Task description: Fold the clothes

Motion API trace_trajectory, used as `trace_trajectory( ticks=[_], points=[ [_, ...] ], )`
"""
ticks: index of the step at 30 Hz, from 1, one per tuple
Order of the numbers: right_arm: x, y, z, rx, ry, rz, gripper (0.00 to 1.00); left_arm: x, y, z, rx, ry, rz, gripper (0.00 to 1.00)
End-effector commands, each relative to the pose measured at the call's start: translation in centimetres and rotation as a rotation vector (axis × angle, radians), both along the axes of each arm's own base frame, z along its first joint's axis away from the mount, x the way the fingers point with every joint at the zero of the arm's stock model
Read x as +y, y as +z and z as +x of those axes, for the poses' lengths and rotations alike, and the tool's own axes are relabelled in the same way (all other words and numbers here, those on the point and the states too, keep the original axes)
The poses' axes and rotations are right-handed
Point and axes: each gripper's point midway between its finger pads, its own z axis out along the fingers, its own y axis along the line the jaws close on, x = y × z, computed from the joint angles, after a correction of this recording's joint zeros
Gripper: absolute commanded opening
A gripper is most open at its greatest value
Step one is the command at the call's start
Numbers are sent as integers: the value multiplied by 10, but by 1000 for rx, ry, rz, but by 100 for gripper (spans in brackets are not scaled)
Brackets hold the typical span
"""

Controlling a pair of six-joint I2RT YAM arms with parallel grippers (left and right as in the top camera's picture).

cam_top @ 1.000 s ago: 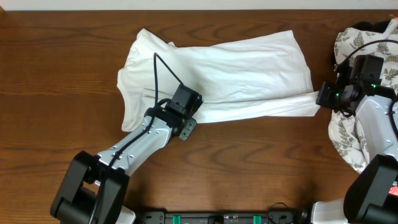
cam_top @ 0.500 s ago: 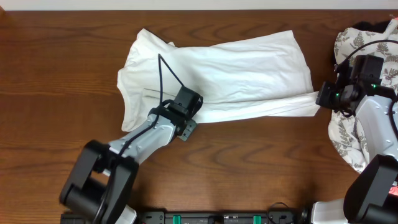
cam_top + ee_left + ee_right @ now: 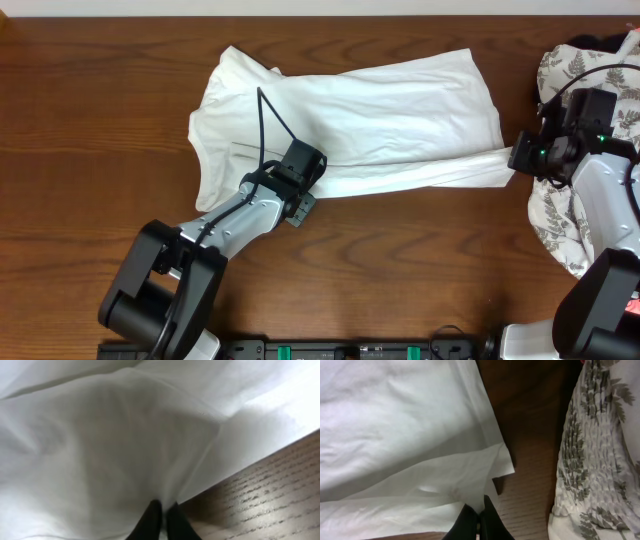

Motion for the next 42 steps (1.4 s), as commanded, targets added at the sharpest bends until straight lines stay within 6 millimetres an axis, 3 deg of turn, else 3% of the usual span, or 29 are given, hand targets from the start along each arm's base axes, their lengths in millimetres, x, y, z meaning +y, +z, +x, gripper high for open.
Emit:
trace_trajectory(
  ticks=[1,11,26,33,42],
  points=[
    [0,-4,-2,9,-15,9,1,1,4,1,-10,18,-4,6],
    [0,-4,-2,10,-15,9,1,-5,59,20,-146,31,-83,6],
    [0,-4,-2,10,-15,10,1,18,82,69,-314,124,-148,6],
    [-1,-3,0,1,-15,7,1,13,92,88,-396,121,-182,6],
    [-2,-1,5,-19,-14,1,1,12,77,111,-442,116,-183,6]
  ],
)
